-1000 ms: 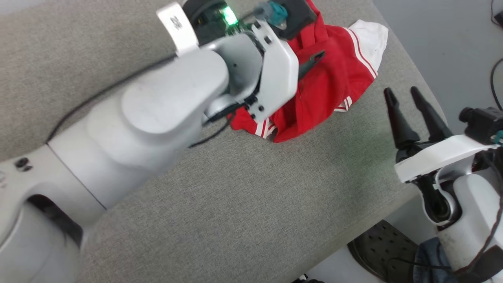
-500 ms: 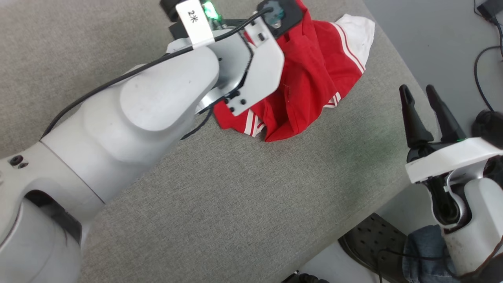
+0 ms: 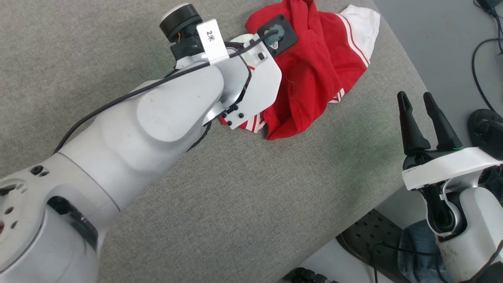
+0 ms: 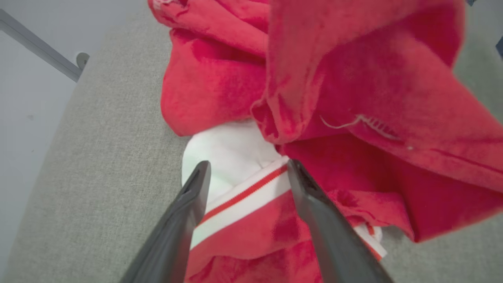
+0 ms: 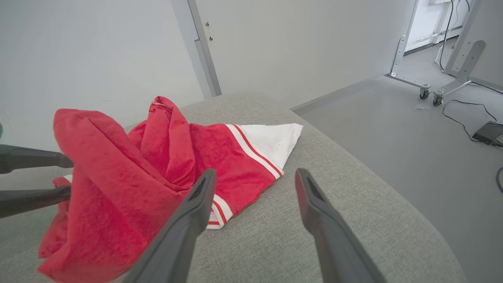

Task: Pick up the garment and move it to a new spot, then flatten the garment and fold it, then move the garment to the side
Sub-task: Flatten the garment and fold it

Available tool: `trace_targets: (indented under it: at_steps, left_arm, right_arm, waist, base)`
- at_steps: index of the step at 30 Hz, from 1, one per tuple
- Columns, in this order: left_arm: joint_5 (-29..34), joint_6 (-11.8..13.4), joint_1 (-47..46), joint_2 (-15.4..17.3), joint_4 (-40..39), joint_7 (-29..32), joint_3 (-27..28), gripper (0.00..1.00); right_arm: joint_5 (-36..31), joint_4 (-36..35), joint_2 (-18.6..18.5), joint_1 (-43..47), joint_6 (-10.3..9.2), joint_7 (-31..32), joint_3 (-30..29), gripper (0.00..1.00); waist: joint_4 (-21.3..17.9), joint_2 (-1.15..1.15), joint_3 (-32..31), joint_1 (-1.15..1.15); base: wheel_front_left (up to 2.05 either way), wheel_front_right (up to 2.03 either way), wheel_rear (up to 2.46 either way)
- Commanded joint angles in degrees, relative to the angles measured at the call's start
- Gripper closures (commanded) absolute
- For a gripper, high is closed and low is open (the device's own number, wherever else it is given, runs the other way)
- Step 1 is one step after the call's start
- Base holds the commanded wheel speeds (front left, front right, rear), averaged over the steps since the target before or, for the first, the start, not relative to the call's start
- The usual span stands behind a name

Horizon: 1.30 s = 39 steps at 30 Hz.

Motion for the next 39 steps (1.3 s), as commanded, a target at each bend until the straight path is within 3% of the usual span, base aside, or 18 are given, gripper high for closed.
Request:
trace_targets:
  at_steps: [1, 4, 6, 7, 25, 30, 39]
  left_arm:
    - [-1.34, 0.15, -0.43, -0.63, 1.30, -0.24, 0.06, 0.00]
    - [-0.35, 0.15, -0.22, -1.27, 3.21, 1.80, 0.05, 0.04]
    - [-1.01, 0.15, -0.12, -1.24, 3.65, 2.33, 0.04, 0.60]
    - [-1.36, 0.15, -0.30, -1.22, 3.64, 2.31, 0.04, 1.00]
    - [-11.52, 0.15, -2.08, 3.53, 5.00, -2.25, 0.04, 1.00]
    - [-15.85, 0.15, -1.99, 3.29, 3.74, -5.39, 0.07, 1.00]
    - [-22.45, 0.15, 2.09, 8.14, 0.75, -13.10, 0.07, 1.00]
  right_arm:
    - [-0.40, -0.57, 0.54, 0.61, -0.02, -0.16, -0.17, 0.00]
    - [-0.65, -1.17, 0.98, 0.47, -0.03, -0.20, -0.20, 0.00]
    - [-0.86, -1.40, 1.16, 0.55, -0.02, -0.32, -0.21, 0.00]
    - [-0.93, -1.44, 1.24, 0.59, -0.03, -0.38, -0.26, 0.00]
    - [-1.88, -1.55, 0.08, -3.99, -0.02, 3.03, 3.00, 0.00]
    - [-2.56, -2.04, -1.83, -3.00, -0.02, 3.60, 1.07, 0.00]
    - [-4.75, -5.80, -4.59, -0.11, -0.03, 7.09, -3.31, 0.00]
  waist:
    - [0.03, 0.00, 0.58, 0.00]
    - [-0.03, 0.00, 1.44, 0.00]
    - [-0.03, 0.00, 1.68, 0.00]
    - [-0.03, 0.00, 1.81, 0.00]
    - [0.51, 0.00, -2.39, 0.00]
    - [3.74, 0.00, -3.69, 0.00]
    - [10.80, 0.00, -7.95, 0.00]
  base:
    - [0.00, 0.00, 0.00]
    - [0.01, 0.01, 0.01]
    - [0.02, 0.02, 0.02]
    - [0.00, 0.00, 0.00]
    - [0.00, 0.00, 0.00]
    - [0.00, 0.00, 0.00]
    - [0.00, 0.00, 0.00]
